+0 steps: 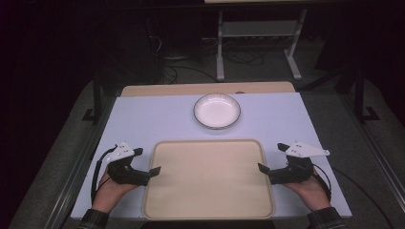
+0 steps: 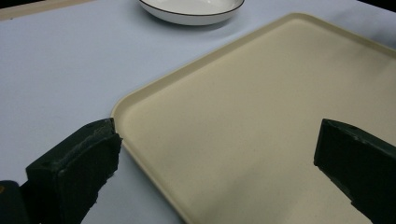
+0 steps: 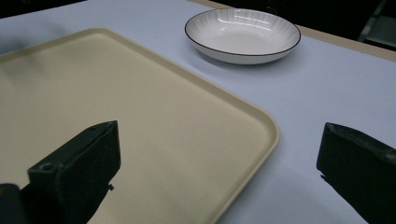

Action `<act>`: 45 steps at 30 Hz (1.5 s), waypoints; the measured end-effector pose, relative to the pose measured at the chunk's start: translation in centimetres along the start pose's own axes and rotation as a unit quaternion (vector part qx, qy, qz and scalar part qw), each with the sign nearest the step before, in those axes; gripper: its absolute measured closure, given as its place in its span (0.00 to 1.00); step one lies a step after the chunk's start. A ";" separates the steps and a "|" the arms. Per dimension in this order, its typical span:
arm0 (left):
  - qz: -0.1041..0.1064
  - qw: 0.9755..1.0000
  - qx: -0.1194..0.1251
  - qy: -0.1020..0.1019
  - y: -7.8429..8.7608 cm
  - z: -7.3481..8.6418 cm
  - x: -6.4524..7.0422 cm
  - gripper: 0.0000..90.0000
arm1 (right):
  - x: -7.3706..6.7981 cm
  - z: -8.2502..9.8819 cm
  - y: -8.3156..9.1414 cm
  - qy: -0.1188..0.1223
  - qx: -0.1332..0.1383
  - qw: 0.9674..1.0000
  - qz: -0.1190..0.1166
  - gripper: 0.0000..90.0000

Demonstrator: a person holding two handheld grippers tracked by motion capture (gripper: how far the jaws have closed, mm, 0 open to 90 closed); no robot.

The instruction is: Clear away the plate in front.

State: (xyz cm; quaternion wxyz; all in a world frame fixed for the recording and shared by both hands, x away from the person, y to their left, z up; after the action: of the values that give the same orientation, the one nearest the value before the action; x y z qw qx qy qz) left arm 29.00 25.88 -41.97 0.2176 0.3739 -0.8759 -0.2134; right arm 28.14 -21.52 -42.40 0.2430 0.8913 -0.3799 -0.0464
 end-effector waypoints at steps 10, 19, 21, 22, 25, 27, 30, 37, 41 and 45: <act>0.004 1.000 -0.008 -0.007 -1.2 -0.6 0.1 0.00 | 0.2 -0.3 -0.1 -0.004 0.004 1.000 -0.001 0.00; 0.010 1.000 -0.003 -0.007 -1.7 -1.4 0.2 0.00 | 0.1 -0.5 0.0 -0.001 0.002 1.000 0.001 0.00; 0.008 1.000 -0.003 -0.008 -1.8 -1.6 0.1 0.00 | 0.1 -0.5 -0.1 0.000 0.001 1.000 0.001 0.00; 0.009 1.000 -0.002 -0.006 -1.9 -1.6 0.1 0.00 | 0.0 -0.5 -0.1 0.001 0.001 1.000 0.000 0.00; 0.007 1.000 -0.004 -0.006 -2.0 -1.9 0.0 0.00 | 0.0 -0.5 -0.1 0.001 0.000 1.000 0.000 0.00; 0.006 1.000 -0.002 -0.006 -2.2 -2.0 0.0 0.00 | 0.0 -0.5 -0.1 0.002 0.001 1.000 0.001 0.00; 0.007 1.000 -0.001 -0.007 -2.4 -2.3 0.0 0.00 | 0.0 -0.5 -0.1 0.001 0.001 1.000 0.001 0.00; 0.013 1.000 0.001 -0.003 -2.8 -2.9 0.1 0.00 | 0.0 -0.6 -0.1 0.002 0.001 1.000 0.001 0.00; 0.012 1.000 0.004 -0.009 -3.2 -3.6 0.2 0.00 | 0.0 -0.6 -0.1 0.002 0.002 1.000 0.001 0.00; 0.014 1.000 0.006 -0.008 -3.4 -4.2 0.2 0.00 | 0.0 -0.6 -0.1 0.003 0.001 1.000 0.002 0.00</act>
State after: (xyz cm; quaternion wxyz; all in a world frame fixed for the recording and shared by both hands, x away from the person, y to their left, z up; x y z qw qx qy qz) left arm 33.03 22.68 -40.37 0.2108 0.3614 -0.8841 -0.2082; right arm 28.31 -21.22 -41.92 0.2431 0.8909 -0.3814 -0.0427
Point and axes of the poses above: each handheld gripper's, and its own axes: y roughly backward along the jaws, z roughly out of its underside, x roughly to its right, the point moved 2 cm from there along -y, roughly forward along the jaws, and after that the axes turned 9 degrees about y, right-handed, at the moved point
